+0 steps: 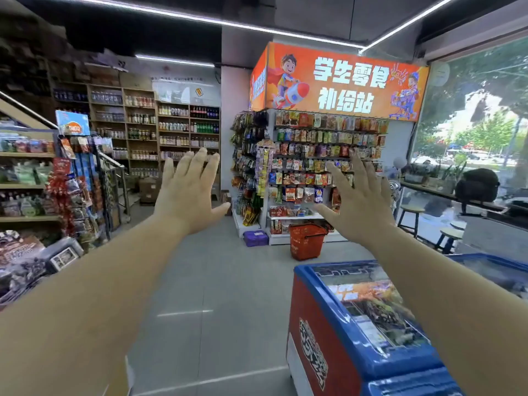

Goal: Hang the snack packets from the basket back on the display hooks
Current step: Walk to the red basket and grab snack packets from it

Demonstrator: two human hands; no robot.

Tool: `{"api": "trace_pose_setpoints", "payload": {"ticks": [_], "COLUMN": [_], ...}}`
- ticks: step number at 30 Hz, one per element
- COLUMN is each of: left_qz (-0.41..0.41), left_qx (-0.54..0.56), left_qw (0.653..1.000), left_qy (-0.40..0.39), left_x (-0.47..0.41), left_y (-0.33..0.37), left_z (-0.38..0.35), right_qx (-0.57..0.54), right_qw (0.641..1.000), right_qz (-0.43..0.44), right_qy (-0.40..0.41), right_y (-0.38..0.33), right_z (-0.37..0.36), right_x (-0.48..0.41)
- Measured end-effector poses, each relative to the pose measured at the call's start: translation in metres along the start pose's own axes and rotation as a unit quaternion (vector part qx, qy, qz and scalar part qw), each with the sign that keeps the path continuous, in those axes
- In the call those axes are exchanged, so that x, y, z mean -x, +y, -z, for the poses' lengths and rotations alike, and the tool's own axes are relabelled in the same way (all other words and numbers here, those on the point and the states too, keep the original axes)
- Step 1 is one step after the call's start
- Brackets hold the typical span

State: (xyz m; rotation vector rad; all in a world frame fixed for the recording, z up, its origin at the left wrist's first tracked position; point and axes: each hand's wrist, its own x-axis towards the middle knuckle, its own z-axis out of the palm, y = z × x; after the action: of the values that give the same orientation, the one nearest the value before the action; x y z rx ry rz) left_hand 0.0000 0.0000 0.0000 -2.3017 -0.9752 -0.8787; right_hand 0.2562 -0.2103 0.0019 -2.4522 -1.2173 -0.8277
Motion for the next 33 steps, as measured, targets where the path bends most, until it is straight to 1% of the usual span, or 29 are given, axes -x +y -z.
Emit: {"api": "trace_pose_setpoints", "payload": {"ticks": [2, 6, 12, 18, 21, 24, 26, 30, 33], "left_qz": [0.011, 0.004, 0.001, 0.013, 0.013, 0.005, 0.012, -0.003, 0.016], "left_qx": [0.019, 0.033, 0.051, 0.043, 0.044, 0.032, 0.045, 0.048, 0.065], "left_qw": [1.0, 0.999, 0.997, 0.997, 0.995, 0.994, 0.994, 0.992, 0.992], "left_qy": [-0.013, -0.037, -0.055, -0.068, -0.09, -0.102, -0.098, -0.114, -0.111], "left_x": [-0.029, -0.085, -0.155, -0.247, -0.296, -0.352, -0.388, -0.45, -0.498], "left_y": [-0.018, -0.041, -0.064, -0.061, -0.051, -0.04, -0.033, -0.022, -0.023], "left_z": [-0.027, -0.091, -0.201, -0.316, -0.368, -0.419, -0.453, -0.534, -0.605], "right_qx": [0.009, -0.001, 0.002, 0.008, 0.003, 0.007, 0.006, 0.014, 0.015], "right_qw": [1.0, 0.999, 0.998, 0.998, 0.998, 0.997, 0.996, 0.992, 0.991], "right_qz": [-0.006, -0.031, -0.042, -0.031, -0.027, -0.035, -0.043, -0.061, -0.062], "right_qy": [0.003, -0.026, -0.048, -0.05, -0.056, -0.069, -0.077, -0.113, -0.121], "right_y": [-0.018, -0.047, -0.062, -0.045, -0.028, -0.008, -0.001, 0.005, 0.003], "right_z": [-0.023, -0.073, -0.158, -0.261, -0.305, -0.347, -0.378, -0.45, -0.506], "right_x": [-0.032, -0.092, -0.179, -0.288, -0.347, -0.408, -0.446, -0.511, -0.565]}}
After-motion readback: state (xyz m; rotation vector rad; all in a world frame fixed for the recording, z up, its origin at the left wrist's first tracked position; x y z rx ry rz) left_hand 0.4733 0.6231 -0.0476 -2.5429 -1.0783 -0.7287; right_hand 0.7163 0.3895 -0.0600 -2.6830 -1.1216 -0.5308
